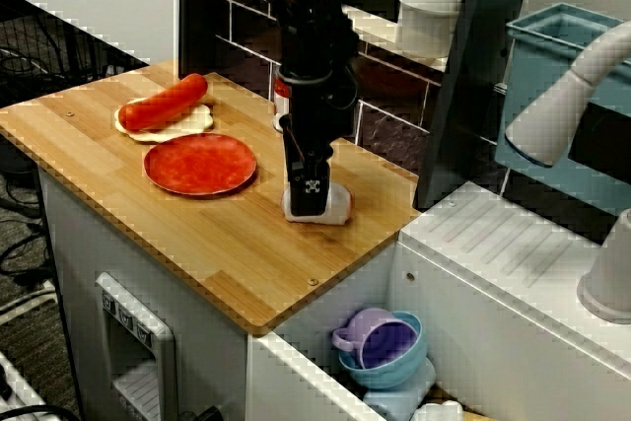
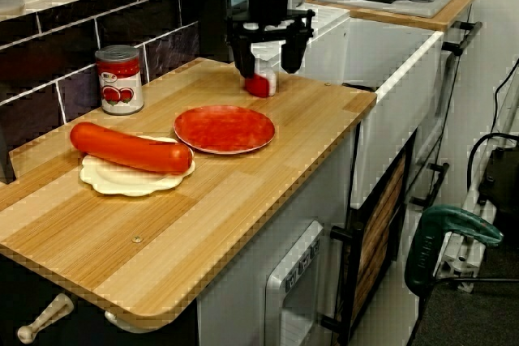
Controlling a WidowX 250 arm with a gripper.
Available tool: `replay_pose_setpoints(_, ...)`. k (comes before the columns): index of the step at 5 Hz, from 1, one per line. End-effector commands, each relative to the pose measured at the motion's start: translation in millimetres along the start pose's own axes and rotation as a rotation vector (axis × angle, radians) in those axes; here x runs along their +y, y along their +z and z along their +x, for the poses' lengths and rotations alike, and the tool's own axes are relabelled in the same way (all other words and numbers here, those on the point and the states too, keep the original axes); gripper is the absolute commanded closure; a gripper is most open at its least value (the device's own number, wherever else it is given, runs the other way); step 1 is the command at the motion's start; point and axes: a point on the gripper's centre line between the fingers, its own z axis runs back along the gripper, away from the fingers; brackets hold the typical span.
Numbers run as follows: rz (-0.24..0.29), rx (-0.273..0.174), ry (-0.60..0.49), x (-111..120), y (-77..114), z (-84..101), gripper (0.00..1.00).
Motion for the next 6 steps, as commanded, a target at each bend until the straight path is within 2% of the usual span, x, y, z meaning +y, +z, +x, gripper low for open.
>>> replay_pose_setpoints(1,0.013,-0.030,0.048,14.3,4.9,13.1,0.00)
replay_pose_setpoints(2,0.017,-0.030,0.063,14.7,1.9,12.4,0.41)
replay_pose_setpoints(3,0.020,-0.032,0.058,13.8,2.0,11.0,1.00)
replay_pose_setpoints(4,0.014,-0.038,0.060,14.4,6.0,6.7,1.00)
replay_pose_setpoints(5,0.001,-0.042,0.037,17.0,17.9,-3.6,1.00)
replay_pose_setpoints(6,-0.011,-0.026,-0.029,17.7,25.9,-15.1,1.00)
